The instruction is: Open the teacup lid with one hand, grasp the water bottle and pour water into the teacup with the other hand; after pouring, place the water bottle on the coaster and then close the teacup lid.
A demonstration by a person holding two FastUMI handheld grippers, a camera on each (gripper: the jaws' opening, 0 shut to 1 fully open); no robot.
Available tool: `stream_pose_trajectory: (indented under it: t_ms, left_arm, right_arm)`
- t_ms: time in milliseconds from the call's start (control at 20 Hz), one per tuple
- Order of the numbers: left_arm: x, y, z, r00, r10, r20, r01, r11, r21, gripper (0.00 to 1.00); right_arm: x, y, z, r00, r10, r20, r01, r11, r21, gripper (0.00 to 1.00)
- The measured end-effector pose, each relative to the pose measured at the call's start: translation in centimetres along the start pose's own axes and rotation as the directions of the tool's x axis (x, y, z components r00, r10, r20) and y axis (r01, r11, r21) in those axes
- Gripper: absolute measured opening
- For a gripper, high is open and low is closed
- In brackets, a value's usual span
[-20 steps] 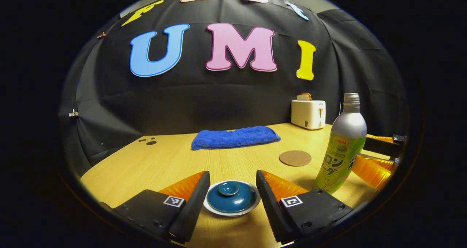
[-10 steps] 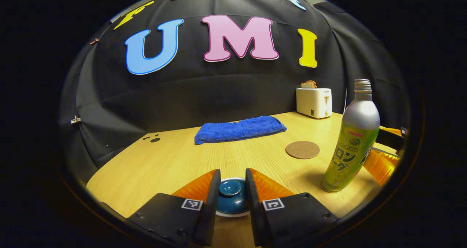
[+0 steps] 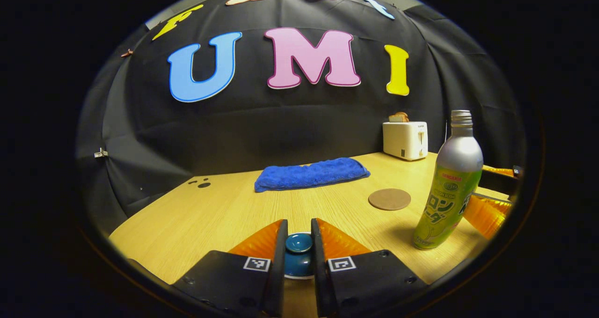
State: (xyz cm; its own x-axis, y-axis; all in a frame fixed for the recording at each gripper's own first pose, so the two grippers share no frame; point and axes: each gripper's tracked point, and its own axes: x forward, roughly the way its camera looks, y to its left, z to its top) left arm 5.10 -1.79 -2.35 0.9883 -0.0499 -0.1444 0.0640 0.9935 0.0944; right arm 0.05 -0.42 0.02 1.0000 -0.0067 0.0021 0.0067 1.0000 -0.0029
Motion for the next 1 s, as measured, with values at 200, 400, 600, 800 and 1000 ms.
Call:
stream_pose_trajectory:
  t_ms: [200,400,600,800,1000]
  left_arm:
    - [-0.9,1.1,0.7,0.998,0.031,0.063,-0.028,0.998,-0.05,0.3]
    - [-2.0,2.6,0.8,0.993,0.053,0.101,-0.044,0.995,-0.088,0.3]
    - [-3.2,5.3,0.6,0.99,0.078,0.122,-0.068,0.994,-0.081,0.3]
    - [-4.1,9.5,0.1,0.983,0.127,0.133,-0.112,0.987,-0.112,0.3]
    - [-4.7,13.4,-0.4,0.979,0.159,0.128,-0.144,0.983,-0.117,0.31]
  right_arm:
    - [0.0,0.0,0.0,1.0,0.0,0.0,0.0,1.0,0.0,0.98]
    - [0.0,0.0,0.0,1.0,0.0,0.0,0.0,1.0,0.0,0.99]
    - [0.0,0.0,0.0,1.0,0.0,0.0,0.0,1.0,0.0,0.98]
    - [0.0,-0.1,0.0,1.0,0.0,0.0,0.0,1.0,0.0,0.98]
    - [0.3,0.2,-0.1,1.0,0.013,-0.002,-0.013,1.0,0.001,0.98]
